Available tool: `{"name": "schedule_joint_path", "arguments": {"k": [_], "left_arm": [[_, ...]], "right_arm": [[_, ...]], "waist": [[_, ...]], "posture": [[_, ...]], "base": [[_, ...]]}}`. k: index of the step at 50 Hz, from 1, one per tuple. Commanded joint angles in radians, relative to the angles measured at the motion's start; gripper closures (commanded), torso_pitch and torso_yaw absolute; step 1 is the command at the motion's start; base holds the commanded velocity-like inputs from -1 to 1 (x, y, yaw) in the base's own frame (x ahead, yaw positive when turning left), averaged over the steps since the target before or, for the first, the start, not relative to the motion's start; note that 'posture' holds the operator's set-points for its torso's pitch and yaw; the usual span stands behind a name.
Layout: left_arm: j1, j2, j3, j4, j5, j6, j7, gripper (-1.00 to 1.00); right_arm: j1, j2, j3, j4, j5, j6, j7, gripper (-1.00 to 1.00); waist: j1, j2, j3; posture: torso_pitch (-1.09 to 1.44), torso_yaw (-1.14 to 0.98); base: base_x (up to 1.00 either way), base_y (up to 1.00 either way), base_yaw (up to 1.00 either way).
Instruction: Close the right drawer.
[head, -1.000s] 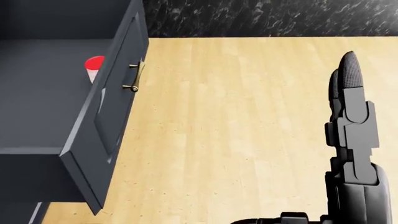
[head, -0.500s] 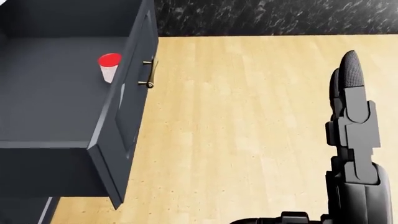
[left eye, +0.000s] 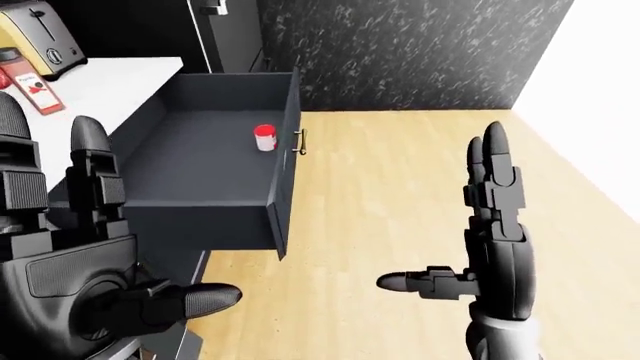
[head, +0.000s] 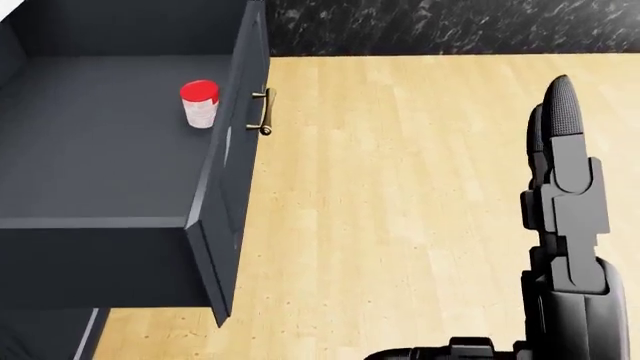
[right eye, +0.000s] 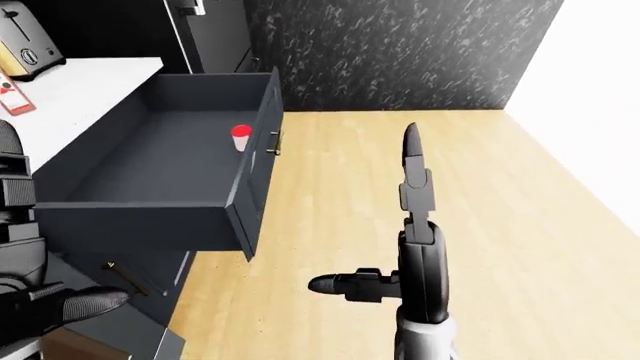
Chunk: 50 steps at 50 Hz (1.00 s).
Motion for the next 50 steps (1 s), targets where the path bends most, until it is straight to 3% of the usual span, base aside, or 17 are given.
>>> {"name": "schedule_joint_path", "arguments": {"k": [1, 8, 10, 12, 13, 14, 21, 25, 26, 28, 31, 34, 36, 38, 39, 40, 50], "left_arm": [[-0.009, 0.012, 0.015, -0.029, 0.002, -0.022, 0.002, -1.0], [-0.009, 0.006, 0.016, -0.029, 0.003, -0.021, -0.003, -1.0], [-0.009, 0.0, 0.018, -0.029, 0.005, -0.02, -0.009, -1.0], [-0.009, -0.007, 0.019, -0.029, 0.008, -0.018, -0.017, -1.0], [-0.008, -0.01, 0.02, -0.029, 0.009, -0.019, -0.019, -1.0], [-0.008, -0.011, 0.02, -0.029, 0.01, -0.019, -0.021, -1.0], [-0.008, -0.017, 0.022, -0.029, 0.011, -0.018, -0.026, -1.0], [-0.008, -0.017, 0.024, -0.029, 0.009, -0.018, -0.027, -1.0], [-0.008, -0.018, 0.023, -0.029, 0.011, -0.018, -0.027, -1.0], [-0.009, -0.015, 0.024, -0.029, 0.008, -0.017, -0.025, -1.0], [-0.009, -0.007, 0.023, -0.029, 0.004, -0.018, -0.017, -1.0], [-0.012, -0.004, 0.022, -0.029, 0.004, -0.015, -0.014, -1.0], [-0.013, -0.002, 0.022, -0.029, 0.003, -0.013, -0.013, -1.0], [-0.015, 0.002, 0.022, -0.029, 0.0, -0.013, -0.008, -1.0], [-0.015, 0.003, 0.022, -0.029, 0.0, -0.013, -0.007, -1.0], [-0.014, 0.005, 0.021, -0.029, -0.001, -0.014, -0.006, -1.0], [-0.008, 0.003, 0.022, -0.029, 0.0, -0.019, -0.009, -1.0]], "right_arm": [[-0.008, 0.005, 0.007, -0.038, 0.002, -0.018, -0.005, -1.0], [-0.008, 0.004, 0.009, -0.034, 0.001, -0.02, -0.006, -1.0], [-0.009, 0.004, 0.009, -0.033, 0.0, -0.02, -0.006, -1.0], [-0.007, 0.004, 0.009, -0.034, 0.001, -0.021, -0.007, -1.0], [-0.007, 0.004, 0.007, -0.035, 0.003, -0.02, -0.007, -1.0], [-0.007, 0.005, 0.008, -0.033, 0.001, -0.021, -0.007, -1.0], [-0.007, 0.004, 0.007, -0.032, 0.002, -0.021, -0.006, -1.0], [-0.008, 0.005, 0.006, -0.034, 0.003, -0.019, -0.006, -1.0], [-0.005, 0.005, 0.008, -0.035, 0.0, -0.021, -0.007, -1.0], [-0.008, 0.005, 0.007, -0.034, 0.001, -0.019, -0.007, -1.0], [-0.007, 0.005, 0.007, -0.033, 0.001, -0.02, -0.007, -1.0], [-0.041, 0.014, -0.002, -0.341, 0.012, 0.29, 0.1, -1.0], [-0.04, 0.012, 0.0, -0.346, 0.012, 0.3, 0.1, -1.0], [-0.048, 0.012, 0.008, -0.365, 0.001, 0.329, 0.105, -1.0], [-0.053, 0.012, 0.01, -0.367, -0.001, 0.337, 0.104, -1.0], [-0.055, 0.011, 0.01, -0.368, 0.0, 0.342, 0.104, -1.0], [-0.038, 0.008, -0.015, -0.318, 0.025, 0.278, 0.1, -1.0]], "waist": [[0.007, -0.01, -0.008], [0.008, 0.037, 0.001], [0.006, 0.073, -0.002], [0.011, 0.149, -0.028], [0.023, 0.094, -0.005], [0.017, 0.107, -0.001], [0.015, 0.041, -0.002], [0.011, -0.044, -0.02], [-0.001, -0.005, -0.008], [0.005, -0.015, -0.007], [0.008, 0.003, -0.01], [0.01, 0.037, 0.0], [0.006, 0.077, 0.001], [0.01, 0.15, -0.023], [0.022, 0.096, -0.002], [0.014, 0.11, 0.0], [0.014, 0.0, -0.006]], "posture": [[0.0, 0.0], [0.0, 0.0], [0.0, 0.0], [0.0, 0.0], [0.0, 0.0], [0.0, 0.0], [0.0, 0.0], [0.0, 0.0], [0.0, 0.0], [0.0, 0.0], [0.0, 0.0], [0.0, 0.0], [0.0, 0.0], [0.0, 0.0], [0.0, 0.0], [0.0, 0.0], [0.0, 0.0]], "base": [[0.01, 0.13, 0.0], [0.01, 0.13, 0.0], [0.01, 0.13, 0.0], [0.01, 0.12, 0.0], [0.02, 0.13, 0.0], [0.02, 0.13, 0.0], [0.01, 0.13, 0.0], [0.01, 0.13, 0.0], [0.02, 0.12, 0.0], [0.01, 0.13, 0.0], [0.01, 0.13, 0.0], [0.01, 0.13, 0.0], [0.02, 0.12, 0.0], [0.02, 0.13, 0.0], [0.02, 0.12, 0.0], [0.02, 0.13, 0.0], [0.01, 0.12, 0.0]]}}
